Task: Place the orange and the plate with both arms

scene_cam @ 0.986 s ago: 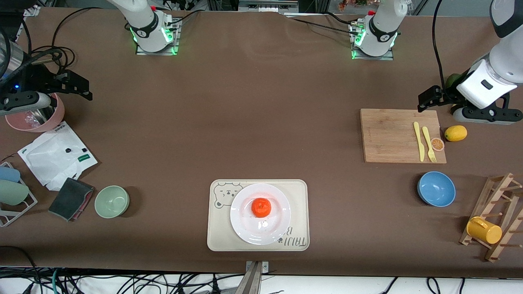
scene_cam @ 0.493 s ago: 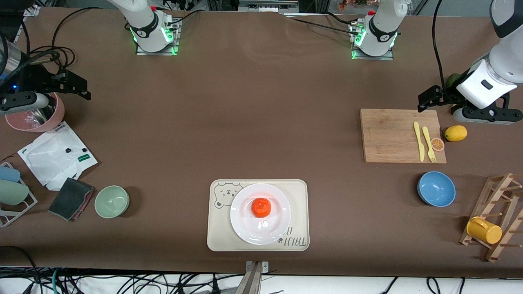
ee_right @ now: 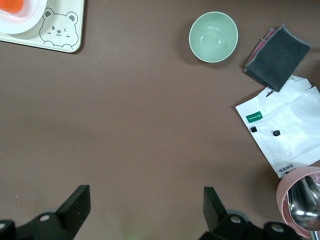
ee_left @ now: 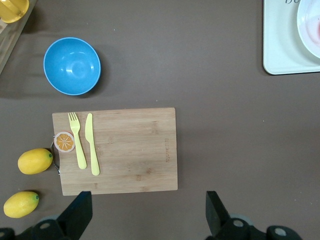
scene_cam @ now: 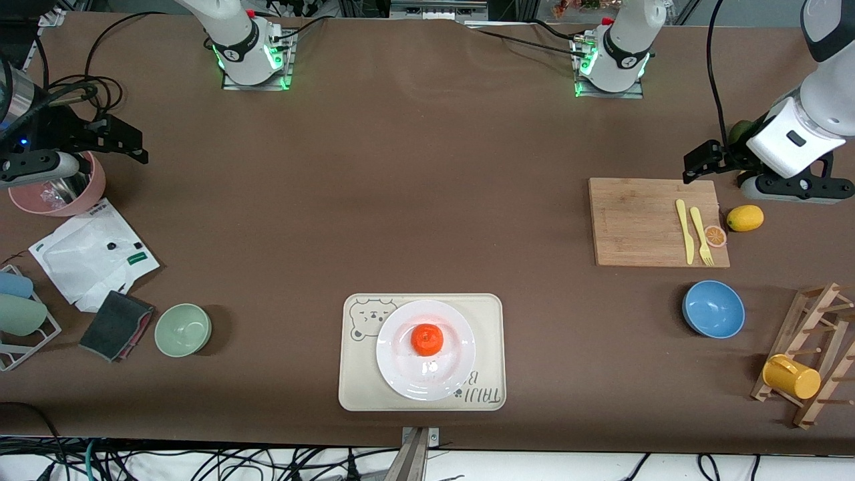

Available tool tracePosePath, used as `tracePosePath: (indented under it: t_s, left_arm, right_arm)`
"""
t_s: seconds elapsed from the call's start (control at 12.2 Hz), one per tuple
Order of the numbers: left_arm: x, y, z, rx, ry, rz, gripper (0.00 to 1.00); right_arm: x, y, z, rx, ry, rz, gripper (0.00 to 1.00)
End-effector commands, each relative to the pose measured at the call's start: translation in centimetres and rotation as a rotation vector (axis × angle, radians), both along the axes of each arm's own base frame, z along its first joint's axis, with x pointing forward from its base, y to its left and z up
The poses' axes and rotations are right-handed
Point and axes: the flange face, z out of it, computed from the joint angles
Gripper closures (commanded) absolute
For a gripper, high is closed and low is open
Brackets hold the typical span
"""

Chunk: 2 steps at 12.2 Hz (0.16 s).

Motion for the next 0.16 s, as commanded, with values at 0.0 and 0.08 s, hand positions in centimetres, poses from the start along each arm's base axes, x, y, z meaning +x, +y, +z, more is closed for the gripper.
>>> tracePosePath:
  t_s: [0.0,0.08]
  left_arm:
    - [0.05,0.04,0.39,-0.027,0.006,0.006,0.0]
    - [0.05,0.04,0.39,-0.027,0.006,0.006,0.0]
  right_arm:
    - [0.19,-0.32,0.42,-0.014,0.006,0.01,0.0]
    - [0.17,-0.32,0.4,-0.014,0.007,0.01,0.0]
